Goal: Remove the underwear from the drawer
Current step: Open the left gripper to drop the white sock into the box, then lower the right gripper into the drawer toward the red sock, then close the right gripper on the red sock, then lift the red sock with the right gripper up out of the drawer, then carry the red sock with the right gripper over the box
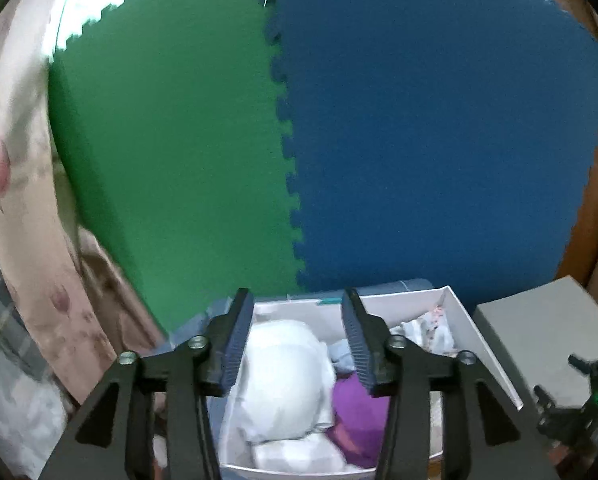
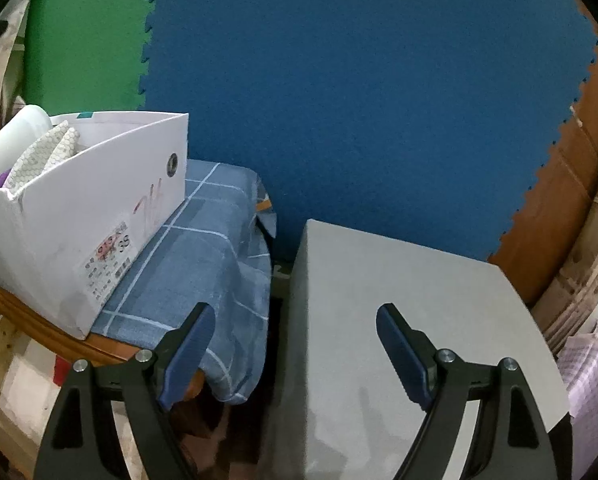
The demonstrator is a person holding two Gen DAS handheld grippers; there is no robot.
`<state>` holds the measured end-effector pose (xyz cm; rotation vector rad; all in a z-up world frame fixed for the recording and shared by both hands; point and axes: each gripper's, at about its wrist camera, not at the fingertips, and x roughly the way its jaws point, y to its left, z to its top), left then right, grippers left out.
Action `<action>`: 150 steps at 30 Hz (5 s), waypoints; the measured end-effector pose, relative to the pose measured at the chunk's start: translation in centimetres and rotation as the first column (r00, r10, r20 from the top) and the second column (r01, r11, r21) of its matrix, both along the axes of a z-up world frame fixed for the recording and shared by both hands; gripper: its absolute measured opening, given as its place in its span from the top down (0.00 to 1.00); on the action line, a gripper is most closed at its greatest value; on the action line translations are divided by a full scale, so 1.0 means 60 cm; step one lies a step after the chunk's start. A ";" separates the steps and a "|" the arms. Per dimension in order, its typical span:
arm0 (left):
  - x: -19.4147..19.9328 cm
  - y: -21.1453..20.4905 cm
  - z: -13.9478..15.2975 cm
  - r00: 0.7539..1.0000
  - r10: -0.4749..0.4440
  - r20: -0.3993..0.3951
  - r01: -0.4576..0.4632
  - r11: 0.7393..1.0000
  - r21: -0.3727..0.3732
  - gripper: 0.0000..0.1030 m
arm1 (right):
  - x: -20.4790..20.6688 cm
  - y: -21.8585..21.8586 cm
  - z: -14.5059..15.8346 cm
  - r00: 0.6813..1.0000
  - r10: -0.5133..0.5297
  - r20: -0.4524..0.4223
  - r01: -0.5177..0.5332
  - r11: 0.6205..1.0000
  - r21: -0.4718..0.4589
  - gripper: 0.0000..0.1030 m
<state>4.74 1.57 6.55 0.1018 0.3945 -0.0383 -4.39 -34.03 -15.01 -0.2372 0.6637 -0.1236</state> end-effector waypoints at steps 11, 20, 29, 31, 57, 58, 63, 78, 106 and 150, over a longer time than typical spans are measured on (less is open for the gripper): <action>-0.213 0.019 -0.098 0.986 -0.162 0.040 0.159 0.985 0.069 0.00 | -0.073 0.095 0.015 0.951 0.308 0.039 -0.308 0.951 0.002 0.17; -0.296 0.090 -0.262 0.990 -0.050 -0.134 0.059 0.996 0.064 0.00 | -0.141 0.290 -0.071 0.763 0.618 -0.188 -0.624 0.781 0.031 0.17; -0.297 0.156 -0.319 0.972 0.060 -0.227 -0.061 0.998 0.003 0.00 | -0.076 0.432 -0.200 0.710 0.599 -0.371 -0.623 0.779 0.065 0.17; -0.302 0.168 -0.325 0.970 0.064 -0.234 -0.066 0.998 0.000 0.00 | -0.076 0.466 -0.233 0.683 0.612 -0.397 -0.695 0.712 -0.098 0.17; -0.266 0.155 -0.446 0.899 0.013 -0.437 0.001 1.000 0.031 0.00 | 0.025 0.478 -0.414 0.612 0.640 -0.465 -0.764 0.630 -0.140 0.49; -0.267 0.150 -0.443 0.902 0.007 -0.431 0.011 0.999 0.038 0.00 | 0.016 0.483 -0.415 0.600 0.634 -0.489 -0.774 0.614 -0.154 0.69; -0.275 0.138 -0.427 0.915 -0.012 -0.404 0.031 0.999 0.040 0.00 | -0.024 0.486 -0.387 0.471 0.677 -0.565 -0.850 0.519 -0.087 0.74; -0.306 0.111 -0.372 0.948 -0.043 -0.316 0.052 0.998 0.021 0.00 | -0.098 0.406 -0.138 0.633 0.658 -0.409 -0.689 0.719 0.091 0.74; -0.353 0.059 -0.314 0.961 -0.089 -0.262 0.098 0.995 0.022 0.00 | -0.194 0.259 0.148 0.912 0.395 -0.108 -0.387 0.918 0.088 0.74; -0.361 0.121 -0.296 0.975 -0.036 -0.218 0.017 0.996 -0.087 0.00 | -0.098 0.314 0.302 0.927 0.375 0.031 -0.373 0.927 -0.041 0.74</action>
